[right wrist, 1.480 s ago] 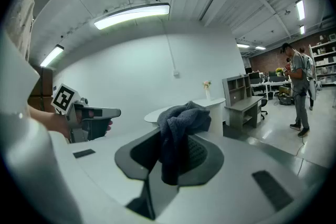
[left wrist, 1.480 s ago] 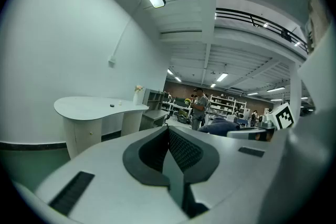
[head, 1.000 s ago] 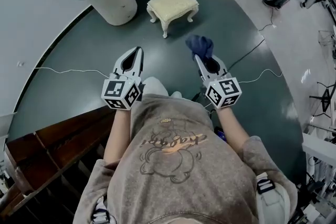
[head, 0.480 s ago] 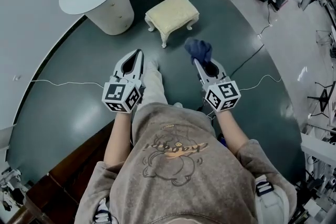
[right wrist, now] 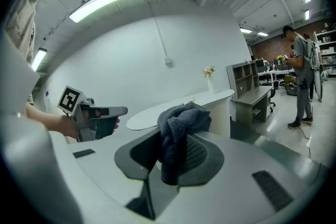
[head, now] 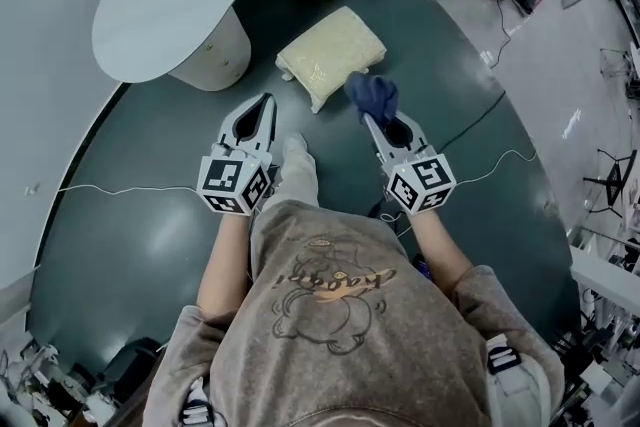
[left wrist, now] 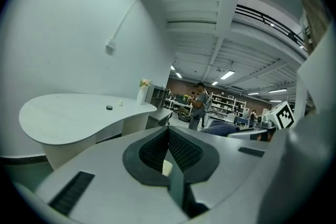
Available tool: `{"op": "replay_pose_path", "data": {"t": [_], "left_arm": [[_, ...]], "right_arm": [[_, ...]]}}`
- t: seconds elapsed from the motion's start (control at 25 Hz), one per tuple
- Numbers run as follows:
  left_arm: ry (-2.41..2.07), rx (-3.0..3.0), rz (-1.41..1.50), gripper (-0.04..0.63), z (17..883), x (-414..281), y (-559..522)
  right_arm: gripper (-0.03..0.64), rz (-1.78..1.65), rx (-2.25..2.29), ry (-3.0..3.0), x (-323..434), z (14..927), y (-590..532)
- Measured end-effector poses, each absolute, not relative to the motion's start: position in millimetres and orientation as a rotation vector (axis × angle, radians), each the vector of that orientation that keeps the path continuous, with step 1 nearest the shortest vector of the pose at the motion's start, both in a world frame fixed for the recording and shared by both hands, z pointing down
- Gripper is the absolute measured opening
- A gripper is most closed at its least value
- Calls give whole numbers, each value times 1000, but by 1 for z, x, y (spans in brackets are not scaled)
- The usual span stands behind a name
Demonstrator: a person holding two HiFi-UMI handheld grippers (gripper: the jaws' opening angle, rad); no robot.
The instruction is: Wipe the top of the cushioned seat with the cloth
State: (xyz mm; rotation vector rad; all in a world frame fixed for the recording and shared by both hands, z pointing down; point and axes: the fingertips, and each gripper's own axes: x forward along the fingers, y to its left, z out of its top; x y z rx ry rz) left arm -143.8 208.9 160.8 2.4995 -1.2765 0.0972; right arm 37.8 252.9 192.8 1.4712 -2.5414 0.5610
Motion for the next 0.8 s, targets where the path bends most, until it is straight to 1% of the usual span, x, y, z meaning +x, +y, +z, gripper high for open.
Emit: {"op": "replay_pose_path", "data": {"t": [0.28, 0.8], "left_arm": [[-1221, 2516, 135, 15, 159, -160, 126], [-1154, 2514, 171, 15, 167, -132, 59]], "right_arm": [[94, 565, 1516, -2522, 23, 184, 177], [94, 627, 1551, -2486, 43, 200, 106]]}}
